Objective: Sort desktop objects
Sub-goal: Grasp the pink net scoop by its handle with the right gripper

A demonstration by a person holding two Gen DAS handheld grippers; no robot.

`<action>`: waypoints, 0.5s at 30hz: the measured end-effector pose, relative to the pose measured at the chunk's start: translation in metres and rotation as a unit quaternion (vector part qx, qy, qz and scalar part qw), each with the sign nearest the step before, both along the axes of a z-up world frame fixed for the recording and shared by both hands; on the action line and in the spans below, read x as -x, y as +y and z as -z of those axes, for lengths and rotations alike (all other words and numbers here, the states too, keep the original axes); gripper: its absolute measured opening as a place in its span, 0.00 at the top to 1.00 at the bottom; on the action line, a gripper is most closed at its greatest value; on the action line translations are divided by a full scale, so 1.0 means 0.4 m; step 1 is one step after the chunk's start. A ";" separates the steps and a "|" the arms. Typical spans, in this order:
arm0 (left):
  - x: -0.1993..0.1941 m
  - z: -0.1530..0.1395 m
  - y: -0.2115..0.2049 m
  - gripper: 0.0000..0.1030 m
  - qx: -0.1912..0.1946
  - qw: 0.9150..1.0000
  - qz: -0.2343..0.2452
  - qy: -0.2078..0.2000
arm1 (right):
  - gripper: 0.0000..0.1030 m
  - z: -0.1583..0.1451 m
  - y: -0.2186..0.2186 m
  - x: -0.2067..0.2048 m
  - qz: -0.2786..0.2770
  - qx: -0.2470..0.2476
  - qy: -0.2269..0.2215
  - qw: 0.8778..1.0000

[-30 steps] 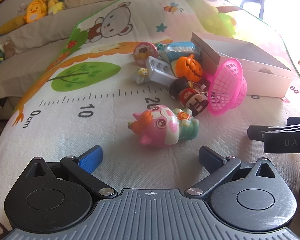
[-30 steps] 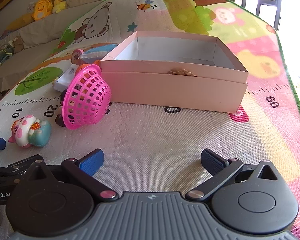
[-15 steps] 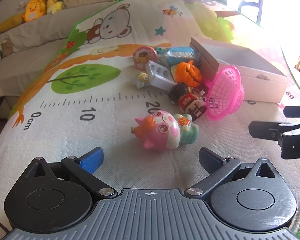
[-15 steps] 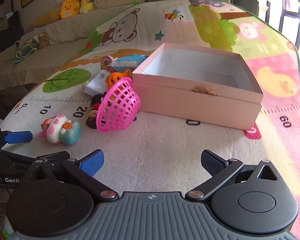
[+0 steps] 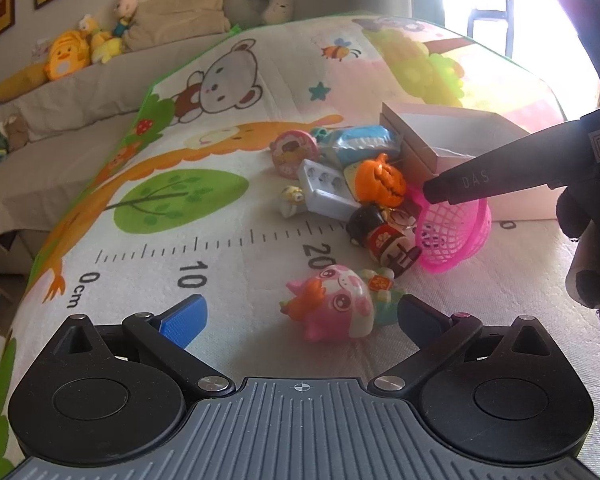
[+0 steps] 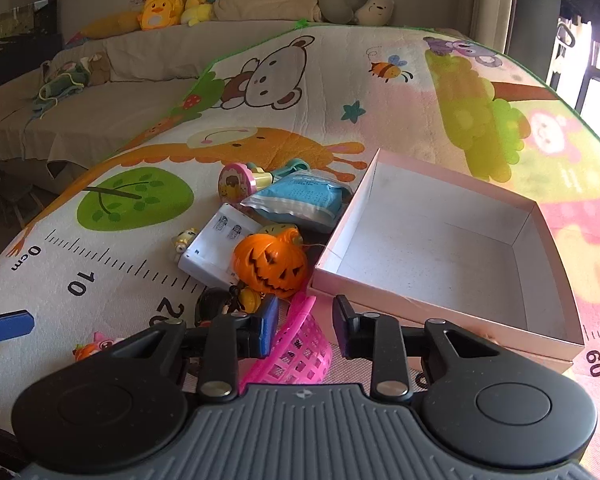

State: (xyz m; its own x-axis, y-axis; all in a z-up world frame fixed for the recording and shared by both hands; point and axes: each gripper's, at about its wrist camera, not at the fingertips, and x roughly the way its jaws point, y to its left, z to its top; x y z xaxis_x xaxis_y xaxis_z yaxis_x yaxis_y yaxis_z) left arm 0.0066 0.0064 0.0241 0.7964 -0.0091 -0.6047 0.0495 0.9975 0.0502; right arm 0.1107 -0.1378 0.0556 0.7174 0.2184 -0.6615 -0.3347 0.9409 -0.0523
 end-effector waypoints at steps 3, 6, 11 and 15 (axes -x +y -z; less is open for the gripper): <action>-0.015 0.002 -0.021 0.00 -0.016 1.000 0.021 -0.007 | 0.83 0.003 -0.009 0.007 -0.002 -0.012 0.019 1.000; -0.037 0.009 -0.037 0.00 -0.034 0.999 0.038 -0.001 | 0.85 -0.001 -0.022 0.014 0.003 -0.023 0.034 0.999; -0.040 0.009 -0.009 0.00 -0.059 0.998 0.020 -0.009 | 0.85 -0.007 -0.035 0.042 -0.002 -0.034 0.049 0.998; -0.040 0.006 0.051 0.00 -0.056 0.998 -0.015 -0.006 | 0.85 -0.007 -0.035 0.078 -0.012 -0.041 0.054 0.998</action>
